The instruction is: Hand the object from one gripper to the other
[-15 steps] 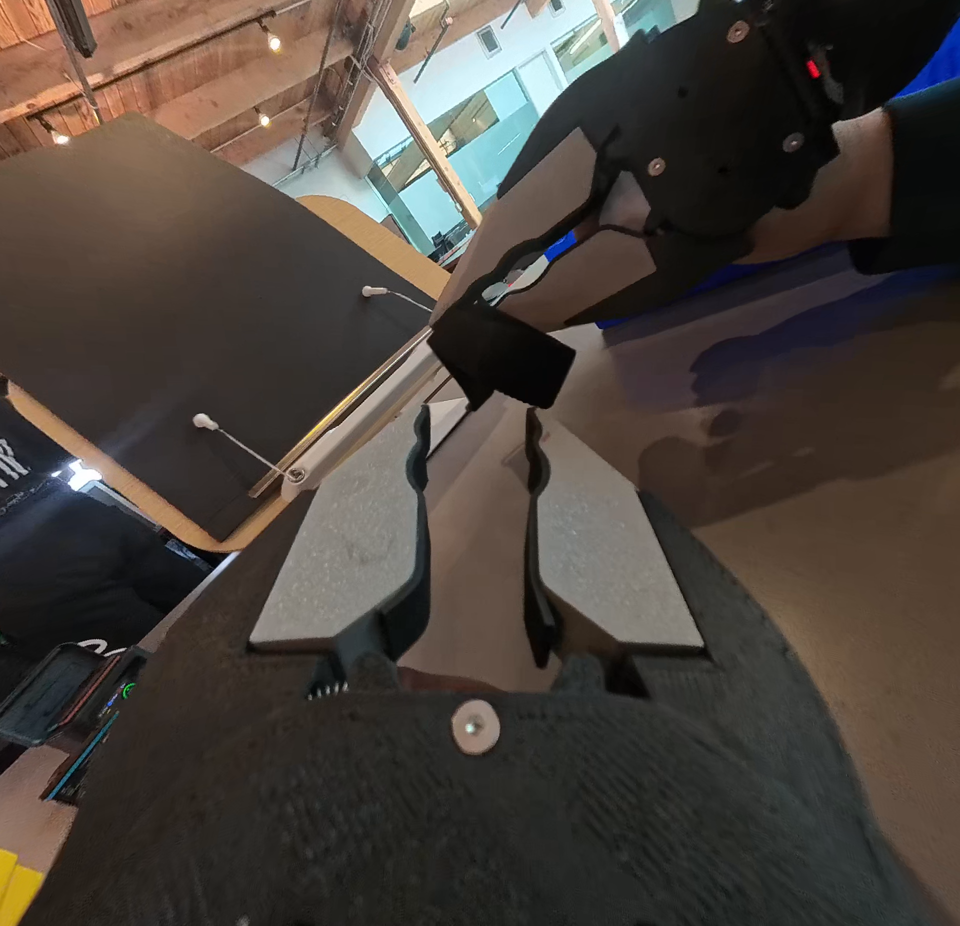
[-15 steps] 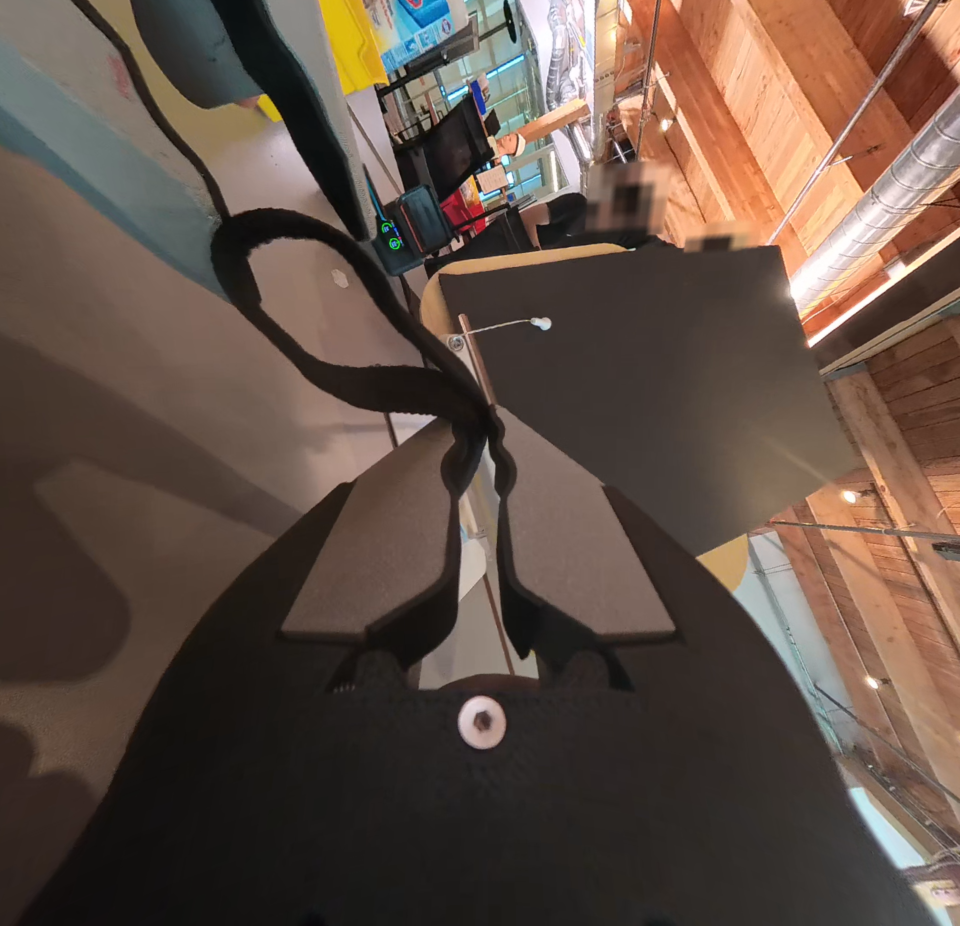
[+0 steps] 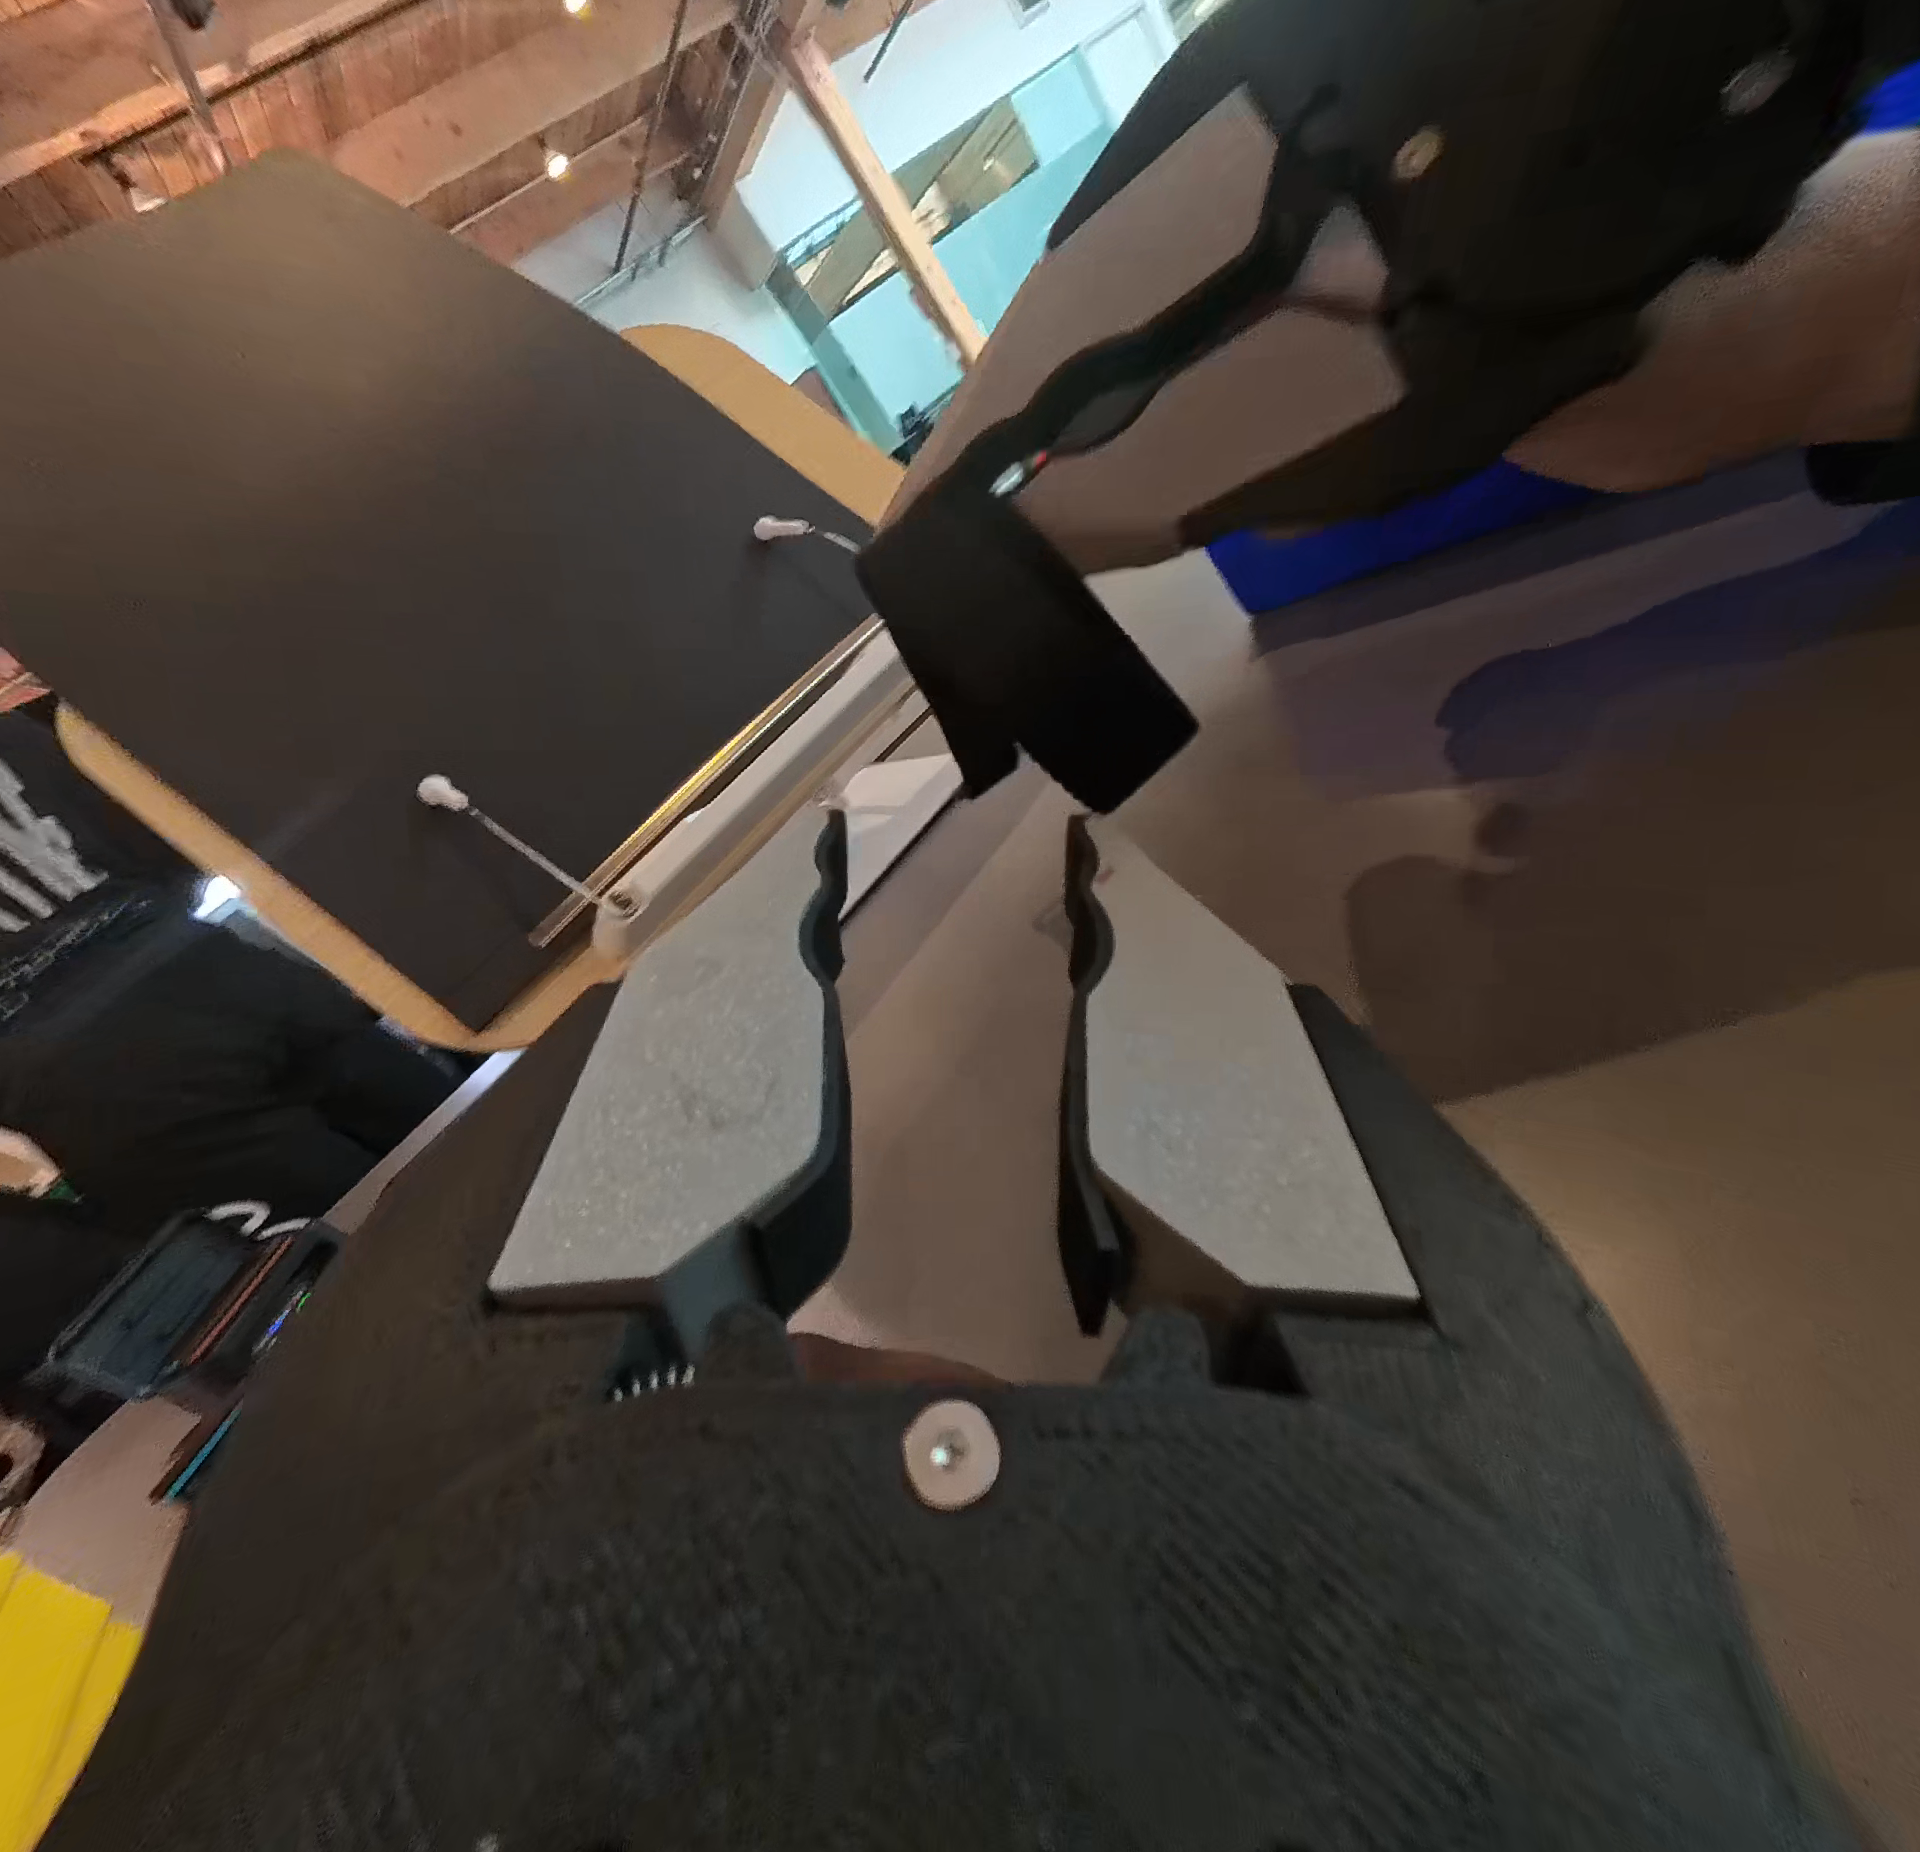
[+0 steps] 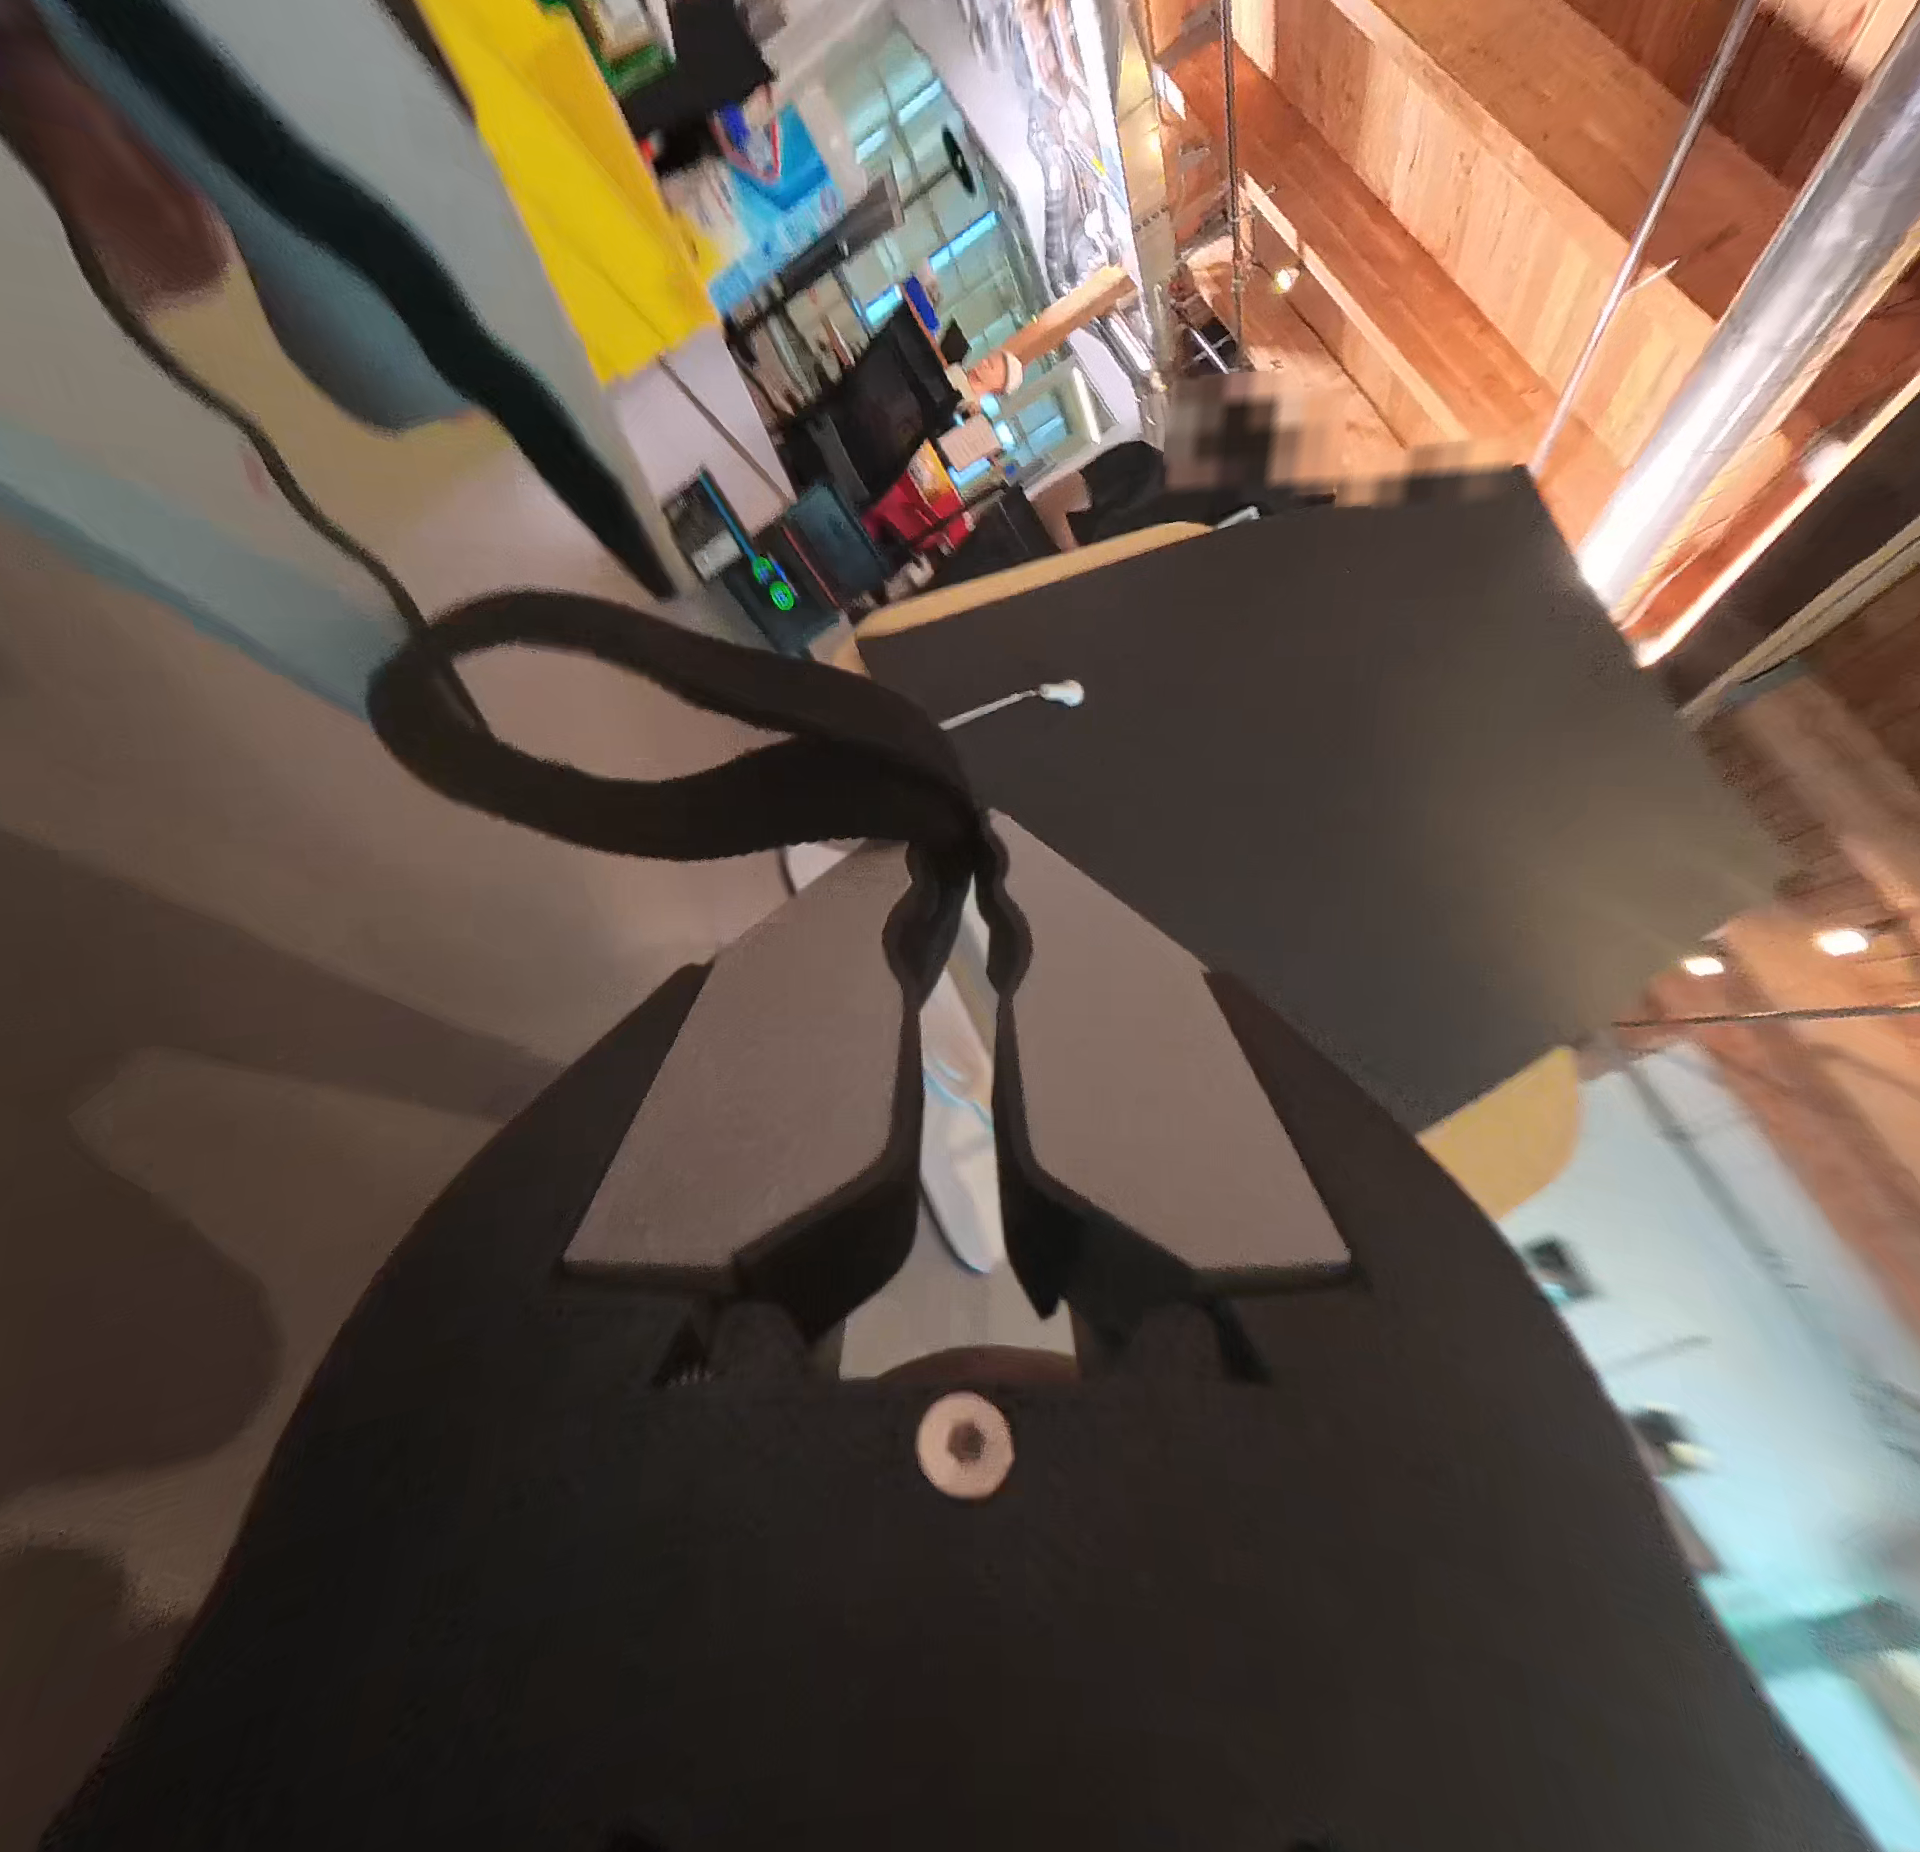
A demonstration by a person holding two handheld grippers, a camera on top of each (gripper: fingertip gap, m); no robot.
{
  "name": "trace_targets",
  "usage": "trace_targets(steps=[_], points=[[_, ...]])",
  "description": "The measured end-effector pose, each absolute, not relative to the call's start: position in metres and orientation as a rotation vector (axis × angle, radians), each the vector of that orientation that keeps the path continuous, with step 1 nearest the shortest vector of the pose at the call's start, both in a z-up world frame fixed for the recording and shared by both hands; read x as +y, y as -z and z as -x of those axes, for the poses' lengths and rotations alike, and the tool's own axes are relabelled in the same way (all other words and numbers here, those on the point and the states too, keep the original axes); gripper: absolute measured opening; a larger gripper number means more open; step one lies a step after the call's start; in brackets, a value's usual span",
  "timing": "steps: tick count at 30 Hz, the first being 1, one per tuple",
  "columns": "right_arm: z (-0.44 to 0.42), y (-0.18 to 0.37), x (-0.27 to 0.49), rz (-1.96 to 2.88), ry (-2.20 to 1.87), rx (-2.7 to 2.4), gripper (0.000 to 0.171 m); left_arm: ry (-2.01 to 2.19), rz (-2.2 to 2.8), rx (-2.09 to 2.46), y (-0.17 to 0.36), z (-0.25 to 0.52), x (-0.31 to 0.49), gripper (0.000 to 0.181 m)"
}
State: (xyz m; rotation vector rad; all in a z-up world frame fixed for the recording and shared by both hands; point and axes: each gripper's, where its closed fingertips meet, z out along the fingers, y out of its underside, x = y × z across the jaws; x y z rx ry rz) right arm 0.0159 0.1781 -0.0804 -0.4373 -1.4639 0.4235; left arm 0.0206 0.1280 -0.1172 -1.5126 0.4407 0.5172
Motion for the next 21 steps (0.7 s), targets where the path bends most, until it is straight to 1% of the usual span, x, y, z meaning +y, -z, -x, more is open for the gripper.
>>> trace_targets(steps=[2,4,6,10,15,21], points=[[-0.019,0.074,0.169,0.479,-0.604,-1.456,0.002,-0.559,1.545,0.403,0.119,-0.010,0.130,0.044],[-0.023,0.066,0.166,0.490,-0.687,-1.433,0.001,-0.587,1.557,0.383,0.120,-0.004,0.130,0.045],[-0.022,0.066,0.173,0.491,-0.628,-1.420,0.001,-0.589,1.548,0.380,0.119,-0.004,0.129,0.046],[-0.012,0.084,0.186,0.426,-0.326,-1.452,0.001,-0.580,1.525,0.406,0.117,-0.011,0.129,0.048],[-0.003,0.105,0.176,0.385,-0.244,-1.554,0.002,-0.550,1.469,0.479,0.115,-0.029,0.129,0.049],[-0.002,0.127,0.156,0.315,-0.278,-1.672,0.002,-0.513,1.419,0.476,0.107,-0.033,0.125,0.048]])
